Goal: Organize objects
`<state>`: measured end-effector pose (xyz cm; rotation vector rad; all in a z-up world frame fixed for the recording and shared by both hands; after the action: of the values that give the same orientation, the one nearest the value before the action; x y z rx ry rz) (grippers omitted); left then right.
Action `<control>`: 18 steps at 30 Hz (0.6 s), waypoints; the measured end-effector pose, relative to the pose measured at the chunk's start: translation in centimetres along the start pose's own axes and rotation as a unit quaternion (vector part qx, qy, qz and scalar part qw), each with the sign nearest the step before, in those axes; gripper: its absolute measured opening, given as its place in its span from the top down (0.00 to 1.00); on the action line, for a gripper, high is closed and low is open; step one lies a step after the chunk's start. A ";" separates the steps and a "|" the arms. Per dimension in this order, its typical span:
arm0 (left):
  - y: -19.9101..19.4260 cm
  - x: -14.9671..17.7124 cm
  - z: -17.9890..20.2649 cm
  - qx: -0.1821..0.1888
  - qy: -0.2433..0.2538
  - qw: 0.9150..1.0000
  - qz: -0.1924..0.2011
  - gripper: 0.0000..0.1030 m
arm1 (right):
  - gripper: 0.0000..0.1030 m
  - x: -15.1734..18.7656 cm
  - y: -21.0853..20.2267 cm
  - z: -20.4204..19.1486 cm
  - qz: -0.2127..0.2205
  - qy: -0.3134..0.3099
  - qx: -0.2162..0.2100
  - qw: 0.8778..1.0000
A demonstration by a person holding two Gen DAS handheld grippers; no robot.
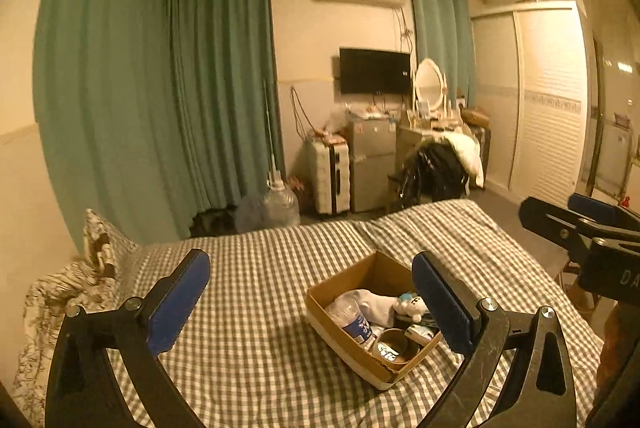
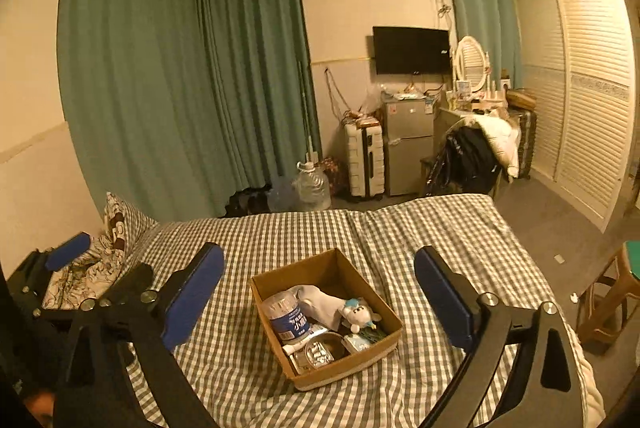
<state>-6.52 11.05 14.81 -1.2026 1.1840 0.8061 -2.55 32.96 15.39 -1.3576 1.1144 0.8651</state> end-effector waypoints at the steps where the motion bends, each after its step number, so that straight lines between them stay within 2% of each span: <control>1: -0.6 -0.1 -0.2 -0.002 0.001 1.000 0.003 0.00 | 0.00 0.0 -0.8 -0.1 0.007 0.001 0.000 1.000; 5: -2.6 0.0 -0.9 -0.014 0.002 1.000 0.012 0.00 | 0.00 -0.1 -3.4 -0.7 0.025 0.000 -0.001 1.000; 10: -4.1 2.0 -2.7 -0.037 -0.043 0.998 0.014 0.00 | 0.00 2.3 -5.0 -0.9 0.029 -0.006 0.016 0.999; 15: -3.5 5.1 -4.1 -0.061 -0.061 0.996 0.026 0.00 | 0.00 7.0 -2.0 -1.6 -0.004 -0.030 0.006 1.000; 18: -2.5 6.7 -4.5 -0.077 -0.056 0.995 0.029 0.00 | 0.00 9.1 0.7 -2.0 -0.018 -0.063 0.030 0.997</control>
<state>-3.65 5.36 9.27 -1.2367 1.0843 1.0110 -0.83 29.81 6.72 -1.2523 1.0069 0.8721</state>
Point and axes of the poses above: each gripper's, at about its wrist camera, not at the fingertips, and y roughly the way its jaws point, z to its right, x to its underside, the point moved 3 cm from there along y, roughly the way its jaws point, and after that the axes turned 6 degrees about z, right-handed, at the moved point
